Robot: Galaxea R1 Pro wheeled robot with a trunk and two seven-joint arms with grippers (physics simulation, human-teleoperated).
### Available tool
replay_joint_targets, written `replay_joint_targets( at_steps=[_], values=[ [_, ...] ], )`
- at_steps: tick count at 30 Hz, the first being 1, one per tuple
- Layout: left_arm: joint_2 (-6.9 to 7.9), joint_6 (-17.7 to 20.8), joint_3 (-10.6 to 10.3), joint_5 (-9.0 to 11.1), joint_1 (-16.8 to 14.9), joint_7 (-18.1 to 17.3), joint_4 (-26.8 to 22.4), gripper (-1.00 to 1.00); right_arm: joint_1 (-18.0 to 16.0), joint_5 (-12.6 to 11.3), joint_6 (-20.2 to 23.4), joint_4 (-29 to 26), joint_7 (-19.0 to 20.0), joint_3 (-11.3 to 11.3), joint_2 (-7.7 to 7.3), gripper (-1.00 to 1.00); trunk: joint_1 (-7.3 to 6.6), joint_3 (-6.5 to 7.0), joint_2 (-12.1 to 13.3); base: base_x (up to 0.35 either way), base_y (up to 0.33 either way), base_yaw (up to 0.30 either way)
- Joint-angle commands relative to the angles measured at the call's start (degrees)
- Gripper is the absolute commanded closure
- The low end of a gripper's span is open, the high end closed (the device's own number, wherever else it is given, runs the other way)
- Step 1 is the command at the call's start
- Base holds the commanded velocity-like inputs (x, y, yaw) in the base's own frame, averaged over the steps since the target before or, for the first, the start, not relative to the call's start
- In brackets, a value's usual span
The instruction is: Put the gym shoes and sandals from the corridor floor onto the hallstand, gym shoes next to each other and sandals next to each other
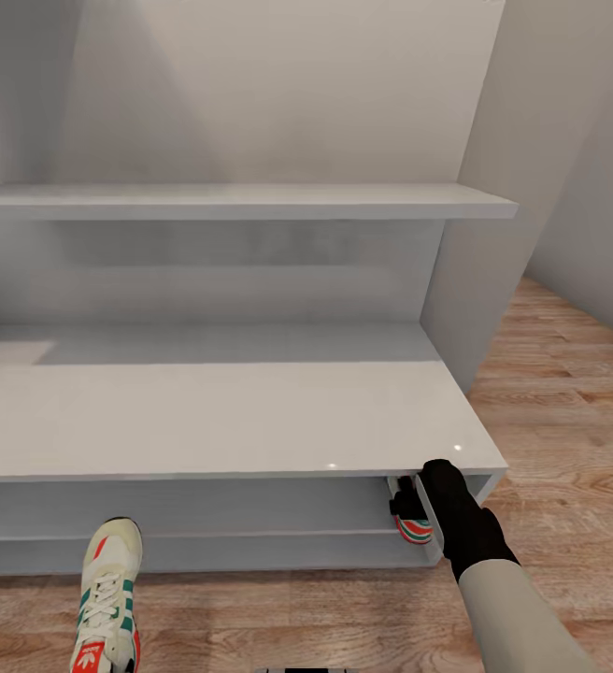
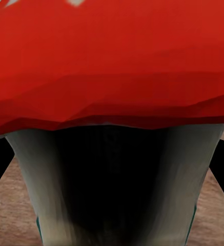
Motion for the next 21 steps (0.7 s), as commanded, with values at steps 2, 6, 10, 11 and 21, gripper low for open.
replay_joint_targets(
  at_steps=[2,6,10,11,21],
  values=[
    [0.0,0.0,0.0,0.0,-0.01,0.03,0.01,1.0,-0.32,-0.18,0.0,0.04,-0.38,-0.03,-0.03,-1.0,0.16,0.01,0.01,0.0,0.0,0.0],
    [0.0,0.0,-0.04,0.0,-0.01,0.01,0.0,1.0,-0.32,-0.15,0.0,0.04,-0.38,-0.01,-0.05,-1.0,0.16,0.01,0.01,0.0,0.0,0.0],
    [0.0,0.0,-0.05,0.0,-0.01,-0.04,0.01,1.0,-0.32,-0.15,0.0,0.04,-0.37,-0.01,-0.06,-1.0,0.16,0.01,0.01,-0.057,0.0,0.0],
    [0.0,0.0,-0.06,0.0,-0.01,-0.05,0.01,1.0,-0.32,-0.14,0.0,0.04,-0.36,-0.01,-0.06,-1.0,0.16,0.01,0.01,-0.182,0.0,0.0],
    [0.0,0.0,-0.03,0.0,-0.01,-0.05,0.01,1.0,-0.31,-0.21,0.0,0.04,-0.36,-0.09,-0.06,-1.0,0.16,0.01,0.01,-0.307,0.0,0.0]
  ],
)
